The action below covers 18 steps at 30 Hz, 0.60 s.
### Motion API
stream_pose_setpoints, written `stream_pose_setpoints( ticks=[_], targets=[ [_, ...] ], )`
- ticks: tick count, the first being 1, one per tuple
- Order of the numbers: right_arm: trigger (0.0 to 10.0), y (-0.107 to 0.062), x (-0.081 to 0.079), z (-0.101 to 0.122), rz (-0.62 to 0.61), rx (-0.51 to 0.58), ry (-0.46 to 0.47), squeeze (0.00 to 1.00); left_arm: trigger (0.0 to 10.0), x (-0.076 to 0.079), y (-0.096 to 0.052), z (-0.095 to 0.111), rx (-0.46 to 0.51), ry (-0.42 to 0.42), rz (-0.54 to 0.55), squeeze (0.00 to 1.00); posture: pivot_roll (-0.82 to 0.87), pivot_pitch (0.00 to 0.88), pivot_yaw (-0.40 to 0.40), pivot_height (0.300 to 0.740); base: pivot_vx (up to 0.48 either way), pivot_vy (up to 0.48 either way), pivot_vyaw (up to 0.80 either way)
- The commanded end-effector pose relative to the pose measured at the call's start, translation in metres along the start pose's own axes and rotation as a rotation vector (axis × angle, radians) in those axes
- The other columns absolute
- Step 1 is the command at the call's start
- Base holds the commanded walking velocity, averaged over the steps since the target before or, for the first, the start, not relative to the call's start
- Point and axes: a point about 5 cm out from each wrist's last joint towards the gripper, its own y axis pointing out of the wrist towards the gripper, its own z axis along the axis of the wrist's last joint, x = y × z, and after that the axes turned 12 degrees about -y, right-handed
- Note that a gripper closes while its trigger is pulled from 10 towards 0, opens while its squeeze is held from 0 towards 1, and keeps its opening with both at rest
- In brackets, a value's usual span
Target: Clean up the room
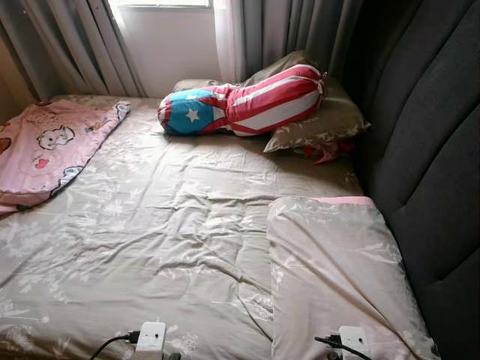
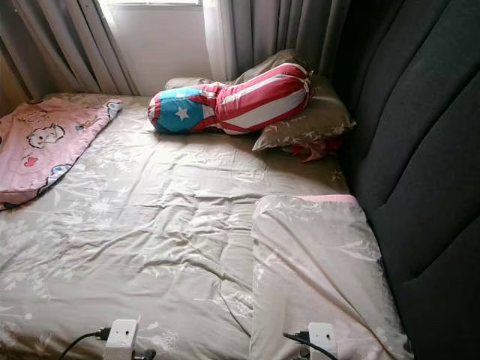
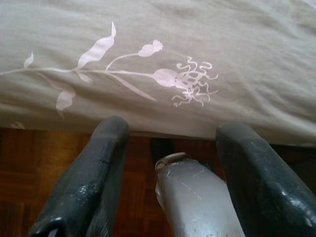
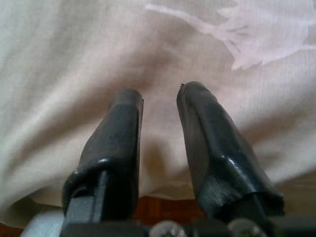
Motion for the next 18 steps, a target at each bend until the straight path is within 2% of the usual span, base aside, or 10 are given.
stream_pose_setpoints(
  ticks=[1,18],
  targets=[
    [10.0,-0.0007,-0.0005,-0.0037,-0.005,-0.014,0.015,1.00,10.0,-0.0041,-0.0014,-0.0055,-0.025,0.018,0.014,0.00,-0.05,0.008,-0.013,0.740,0.000,0.000,0.00],
    [10.0,-0.0023,0.0045,-0.0101,-0.014,-0.027,0.025,1.00,10.0,-0.0126,-0.0038,-0.0098,-0.038,0.028,0.025,0.00,-0.05,0.049,-0.013,0.740,0.000,0.000,0.00]
  ],
)
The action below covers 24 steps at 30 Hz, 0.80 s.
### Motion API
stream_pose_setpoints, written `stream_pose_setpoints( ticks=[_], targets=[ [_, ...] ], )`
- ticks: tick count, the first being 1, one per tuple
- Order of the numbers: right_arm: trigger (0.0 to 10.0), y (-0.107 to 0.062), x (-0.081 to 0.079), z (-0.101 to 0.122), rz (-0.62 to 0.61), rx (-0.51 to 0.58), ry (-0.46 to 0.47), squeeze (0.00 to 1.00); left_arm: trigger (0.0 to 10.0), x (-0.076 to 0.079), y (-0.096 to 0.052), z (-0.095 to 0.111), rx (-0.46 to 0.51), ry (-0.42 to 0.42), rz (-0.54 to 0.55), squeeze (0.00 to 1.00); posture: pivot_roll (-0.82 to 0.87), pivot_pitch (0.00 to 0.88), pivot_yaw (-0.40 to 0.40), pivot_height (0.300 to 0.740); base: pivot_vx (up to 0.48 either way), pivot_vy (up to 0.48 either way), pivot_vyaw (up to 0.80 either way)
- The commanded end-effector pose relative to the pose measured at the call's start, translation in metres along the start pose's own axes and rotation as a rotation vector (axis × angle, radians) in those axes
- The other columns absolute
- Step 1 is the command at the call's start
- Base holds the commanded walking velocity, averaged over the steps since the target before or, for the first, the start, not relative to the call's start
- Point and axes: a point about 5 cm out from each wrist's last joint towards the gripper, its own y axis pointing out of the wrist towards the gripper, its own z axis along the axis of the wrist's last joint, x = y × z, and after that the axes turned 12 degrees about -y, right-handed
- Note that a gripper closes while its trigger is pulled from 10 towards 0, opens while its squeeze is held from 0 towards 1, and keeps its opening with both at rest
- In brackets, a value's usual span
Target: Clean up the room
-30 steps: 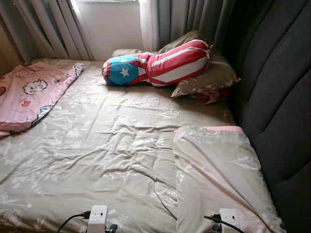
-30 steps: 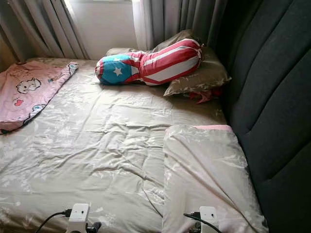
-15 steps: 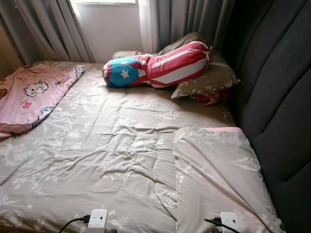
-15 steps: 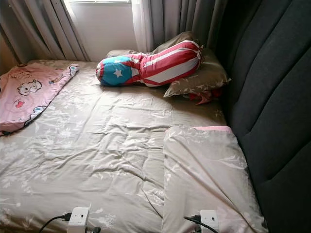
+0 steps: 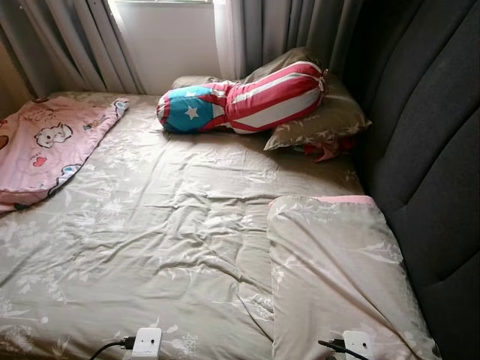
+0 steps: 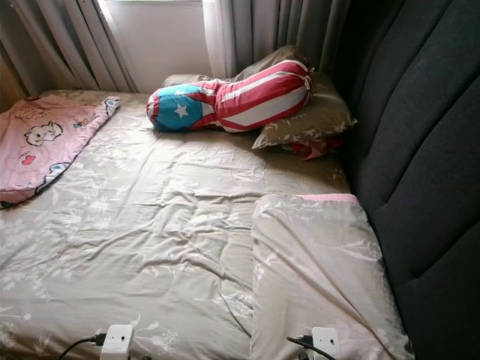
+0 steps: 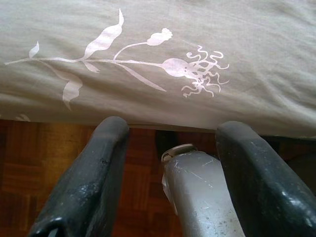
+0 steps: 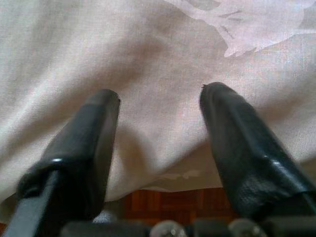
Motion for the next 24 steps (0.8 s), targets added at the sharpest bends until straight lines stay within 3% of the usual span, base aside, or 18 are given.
stream_pose_setpoints(
  ticks=[1,4,5,10,12,17,24],
  targets=[
    [10.0,-0.001,0.001,-0.005,-0.003,-0.014,0.008,1.00,10.0,-0.005,-0.001,-0.004,-0.023,0.023,0.010,0.00,-0.05,0.049,-0.013,0.740,0.000,0.000,0.00],
    [10.0,-0.001,0.002,-0.005,-0.005,-0.016,0.010,1.00,10.0,-0.006,-0.001,-0.003,-0.020,0.024,0.011,0.00,-0.05,0.053,-0.012,0.740,0.000,0.000,0.00],
    [10.0,-0.001,0.002,-0.006,0.002,-0.021,0.008,0.00,10.0,-0.006,-0.001,-0.001,-0.014,0.021,0.014,0.00,-0.05,0.058,-0.010,0.740,0.000,0.000,0.00],
    [10.0,-0.001,0.001,-0.006,0.009,-0.021,0.018,0.00,10.0,-0.003,0.000,0.001,-0.008,0.022,0.008,0.00,-0.05,0.060,-0.007,0.740,0.000,0.000,0.00],
    [10.0,-0.001,0.001,-0.005,0.012,-0.015,0.017,0.00,10.0,-0.005,0.000,0.004,0.005,-0.027,0.029,0.00,-0.05,0.063,-0.008,0.740,0.000,0.000,0.00],
    [10.0,0.000,-0.001,0.000,0.016,0.001,-0.019,0.00,10.0,-0.010,0.000,0.002,0.001,-0.044,0.050,0.00,-0.04,0.065,-0.011,0.740,0.000,0.000,0.16],
    [10.0,0.000,-0.001,-0.001,0.012,-0.003,0.016,0.00,10.0,-0.013,-0.002,-0.001,-0.011,-0.045,0.052,0.00,-0.04,0.072,-0.012,0.740,0.000,0.431,0.28]
  ],
)
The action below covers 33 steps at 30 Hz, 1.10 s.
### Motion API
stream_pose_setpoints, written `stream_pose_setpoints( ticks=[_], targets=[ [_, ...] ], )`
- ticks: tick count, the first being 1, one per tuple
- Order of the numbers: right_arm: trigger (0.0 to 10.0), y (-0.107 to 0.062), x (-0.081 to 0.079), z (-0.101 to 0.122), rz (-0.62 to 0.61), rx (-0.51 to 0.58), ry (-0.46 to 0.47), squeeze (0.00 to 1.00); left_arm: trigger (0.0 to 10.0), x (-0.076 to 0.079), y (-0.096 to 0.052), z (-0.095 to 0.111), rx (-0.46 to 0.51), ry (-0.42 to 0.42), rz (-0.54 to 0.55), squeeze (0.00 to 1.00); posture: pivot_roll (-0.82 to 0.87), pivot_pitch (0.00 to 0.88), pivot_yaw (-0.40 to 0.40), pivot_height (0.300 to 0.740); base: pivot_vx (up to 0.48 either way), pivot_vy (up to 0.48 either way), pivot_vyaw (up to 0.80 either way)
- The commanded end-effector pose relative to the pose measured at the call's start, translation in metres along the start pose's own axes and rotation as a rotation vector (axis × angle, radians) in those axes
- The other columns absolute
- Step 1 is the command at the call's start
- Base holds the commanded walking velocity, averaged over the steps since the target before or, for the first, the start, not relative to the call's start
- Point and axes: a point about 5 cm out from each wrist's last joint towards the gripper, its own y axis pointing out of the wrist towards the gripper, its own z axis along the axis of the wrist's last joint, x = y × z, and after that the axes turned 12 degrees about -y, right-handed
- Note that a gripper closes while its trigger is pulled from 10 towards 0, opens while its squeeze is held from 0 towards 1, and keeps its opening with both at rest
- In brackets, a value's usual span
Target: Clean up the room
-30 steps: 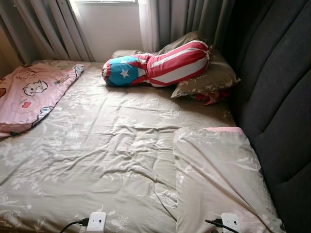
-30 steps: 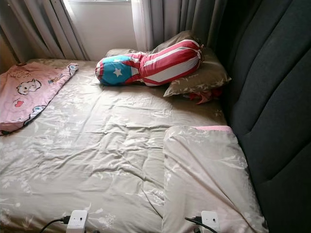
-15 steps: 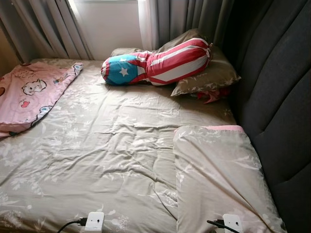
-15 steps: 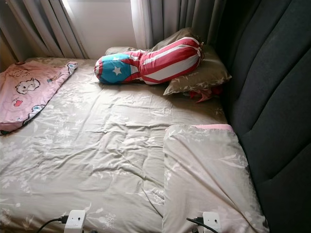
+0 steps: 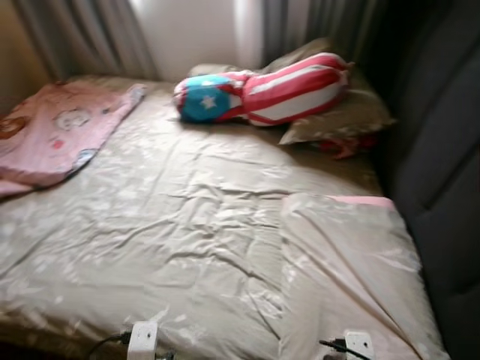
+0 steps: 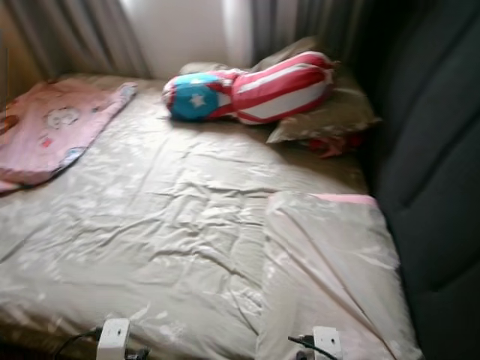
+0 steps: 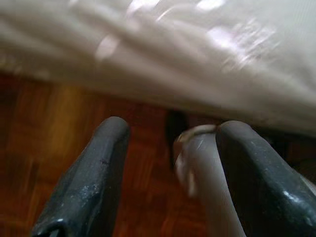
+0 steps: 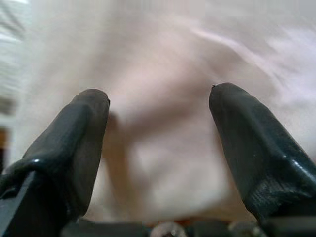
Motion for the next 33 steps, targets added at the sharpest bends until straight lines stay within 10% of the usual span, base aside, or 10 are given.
stream_pose_setpoints(
  ticks=[1,33],
  targets=[
    [10.0,-0.0014,-0.0018,-0.0067,0.003,-0.022,0.021,0.00,10.0,-0.0049,-0.0002,0.0002,-0.011,0.000,0.018,0.00,-0.04,0.072,-0.012,0.740,0.000,0.465,0.00],
    [10.0,-0.0012,-0.0081,-0.0058,0.030,-0.019,-0.005,0.00,10.0,-0.0023,0.0003,0.0012,-0.008,0.006,0.012,0.00,-0.04,0.063,-0.010,0.740,0.000,0.463,0.12]
  ],
)
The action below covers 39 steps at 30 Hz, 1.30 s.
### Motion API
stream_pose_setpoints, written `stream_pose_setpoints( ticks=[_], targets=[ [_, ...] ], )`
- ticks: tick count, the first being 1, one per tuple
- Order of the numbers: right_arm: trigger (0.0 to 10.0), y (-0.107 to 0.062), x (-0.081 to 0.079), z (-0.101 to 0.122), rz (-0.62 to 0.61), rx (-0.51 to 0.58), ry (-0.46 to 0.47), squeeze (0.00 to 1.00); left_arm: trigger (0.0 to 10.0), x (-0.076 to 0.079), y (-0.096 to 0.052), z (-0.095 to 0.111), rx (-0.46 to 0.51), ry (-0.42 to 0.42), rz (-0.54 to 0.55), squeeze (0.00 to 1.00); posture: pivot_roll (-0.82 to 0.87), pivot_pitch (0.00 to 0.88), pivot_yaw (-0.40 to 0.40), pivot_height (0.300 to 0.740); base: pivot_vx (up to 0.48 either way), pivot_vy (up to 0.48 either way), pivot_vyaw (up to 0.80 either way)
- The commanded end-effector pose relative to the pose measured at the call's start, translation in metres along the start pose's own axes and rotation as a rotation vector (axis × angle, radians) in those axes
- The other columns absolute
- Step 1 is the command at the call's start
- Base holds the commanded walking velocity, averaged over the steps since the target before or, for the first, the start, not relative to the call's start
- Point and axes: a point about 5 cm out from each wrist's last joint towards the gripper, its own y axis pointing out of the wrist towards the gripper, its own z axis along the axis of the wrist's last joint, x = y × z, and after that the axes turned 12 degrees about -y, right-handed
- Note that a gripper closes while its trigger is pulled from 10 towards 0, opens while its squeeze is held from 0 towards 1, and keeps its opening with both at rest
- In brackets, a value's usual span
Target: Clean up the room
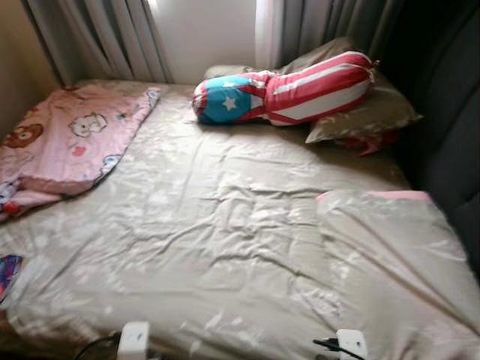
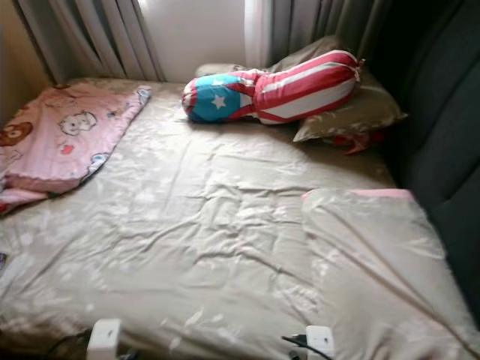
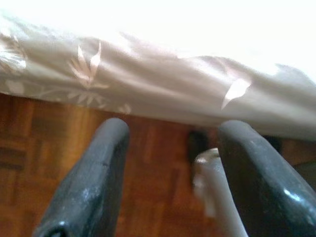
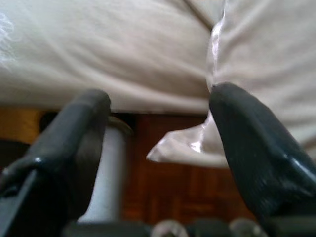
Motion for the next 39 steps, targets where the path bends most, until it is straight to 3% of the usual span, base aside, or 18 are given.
stream_pose_setpoints(
  ticks=[1,39],
  targets=[
    [10.0,0.0007,-0.0116,0.0032,0.027,0.009,0.005,0.00,10.0,-0.0168,-0.0040,-0.0086,-0.039,0.017,0.048,0.00,-0.04,0.063,-0.010,0.740,0.000,0.458,0.80],
    [10.0,0.0010,-0.0086,0.0042,0.021,0.008,0.028,0.00,10.0,-0.0149,-0.0034,-0.0080,-0.039,0.009,0.050,0.00,-0.04,0.064,-0.017,0.740,0.000,0.461,0.02]
  ],
)
